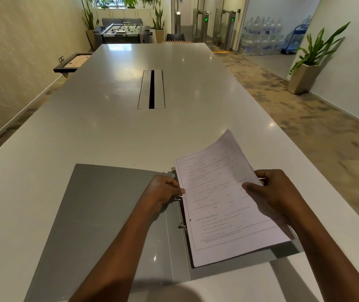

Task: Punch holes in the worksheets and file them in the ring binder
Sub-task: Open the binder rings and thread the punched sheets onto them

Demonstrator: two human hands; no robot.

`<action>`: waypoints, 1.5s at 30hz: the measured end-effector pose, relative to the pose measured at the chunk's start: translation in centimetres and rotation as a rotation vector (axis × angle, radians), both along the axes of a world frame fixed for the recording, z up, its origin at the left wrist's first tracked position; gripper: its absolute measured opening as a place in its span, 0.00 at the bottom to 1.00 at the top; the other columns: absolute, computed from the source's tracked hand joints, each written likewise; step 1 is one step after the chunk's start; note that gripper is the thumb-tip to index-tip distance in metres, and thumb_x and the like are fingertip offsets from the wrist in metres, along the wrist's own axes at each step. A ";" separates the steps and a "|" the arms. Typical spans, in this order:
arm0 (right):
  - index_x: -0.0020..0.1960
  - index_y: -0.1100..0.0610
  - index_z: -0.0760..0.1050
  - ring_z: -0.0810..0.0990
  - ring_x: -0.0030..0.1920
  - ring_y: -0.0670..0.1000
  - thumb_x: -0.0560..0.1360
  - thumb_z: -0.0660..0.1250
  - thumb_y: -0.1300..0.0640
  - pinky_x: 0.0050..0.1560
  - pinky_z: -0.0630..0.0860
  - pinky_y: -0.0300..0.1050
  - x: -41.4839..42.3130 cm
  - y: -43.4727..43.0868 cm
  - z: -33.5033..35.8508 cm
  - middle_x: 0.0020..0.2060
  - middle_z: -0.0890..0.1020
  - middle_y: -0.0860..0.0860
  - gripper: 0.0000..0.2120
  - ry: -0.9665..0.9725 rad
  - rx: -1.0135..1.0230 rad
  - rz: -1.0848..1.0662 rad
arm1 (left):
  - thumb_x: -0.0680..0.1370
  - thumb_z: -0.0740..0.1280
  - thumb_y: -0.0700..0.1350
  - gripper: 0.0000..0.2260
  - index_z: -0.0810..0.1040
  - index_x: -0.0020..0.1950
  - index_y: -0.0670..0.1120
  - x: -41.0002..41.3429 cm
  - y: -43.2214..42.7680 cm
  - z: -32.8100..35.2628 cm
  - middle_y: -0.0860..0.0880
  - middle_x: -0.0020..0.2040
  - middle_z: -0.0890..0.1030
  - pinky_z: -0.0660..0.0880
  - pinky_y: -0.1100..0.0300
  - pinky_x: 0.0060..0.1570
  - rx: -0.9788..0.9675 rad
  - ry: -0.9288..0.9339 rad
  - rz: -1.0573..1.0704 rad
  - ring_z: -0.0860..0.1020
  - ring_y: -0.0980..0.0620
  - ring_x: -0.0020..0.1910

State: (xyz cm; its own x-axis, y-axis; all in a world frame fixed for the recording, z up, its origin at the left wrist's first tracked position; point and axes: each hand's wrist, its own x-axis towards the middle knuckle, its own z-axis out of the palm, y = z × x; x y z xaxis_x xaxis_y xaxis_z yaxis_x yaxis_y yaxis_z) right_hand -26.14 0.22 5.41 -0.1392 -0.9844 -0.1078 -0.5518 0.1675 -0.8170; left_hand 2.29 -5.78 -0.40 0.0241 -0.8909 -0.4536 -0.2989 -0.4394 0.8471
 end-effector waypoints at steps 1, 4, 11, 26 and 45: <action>0.66 0.57 0.81 0.81 0.48 0.52 0.78 0.73 0.58 0.36 0.75 0.31 0.0 0.0 0.0 0.64 0.83 0.53 0.16 0.000 0.000 -0.004 | 0.75 0.77 0.34 0.02 0.85 0.44 0.38 -0.1 0.0 0.0 0.39 0.45 0.88 0.83 0.56 0.45 0.002 -0.009 -0.007 0.84 0.48 0.40; 0.67 0.55 0.81 0.81 0.44 0.49 0.78 0.73 0.57 0.32 0.75 0.29 -0.1 0.0 0.0 0.64 0.83 0.52 0.17 -0.027 0.001 -0.035 | 0.75 0.76 0.34 0.03 0.85 0.43 0.39 -0.6 0.4 0.1 0.41 0.41 0.86 0.80 0.62 0.37 0.003 -0.052 -0.010 0.81 0.51 0.35; 0.68 0.56 0.80 0.81 0.40 0.45 0.78 0.73 0.57 0.33 0.74 0.30 -0.2 0.0 0.1 0.63 0.84 0.53 0.18 -0.077 0.029 -0.060 | 0.76 0.69 0.35 0.06 0.84 0.45 0.44 -1.3 2.0 0.9 0.52 0.39 0.82 0.69 0.76 0.26 -0.323 -0.318 0.142 0.77 0.61 0.33; 0.68 0.66 0.77 0.81 0.36 0.43 0.79 0.70 0.66 0.27 0.73 0.25 0.8 1.4 0.9 0.50 0.85 0.53 0.18 -0.372 0.106 -0.143 | 0.78 0.75 0.48 0.11 0.87 0.49 0.39 0.4 6.9 -0.4 0.35 0.49 0.87 0.69 0.63 0.27 0.220 0.056 -0.118 0.76 0.54 0.30; 0.67 0.70 0.76 0.84 0.30 0.43 0.79 0.68 0.70 0.28 0.74 0.25 1.5 1.9 1.5 0.49 0.81 0.52 0.17 -0.481 0.151 -0.167 | 0.77 0.76 0.41 0.06 0.88 0.49 0.38 1.3 6.3 -1.3 0.37 0.49 0.88 0.71 0.65 0.27 0.225 0.116 -0.148 0.76 0.55 0.30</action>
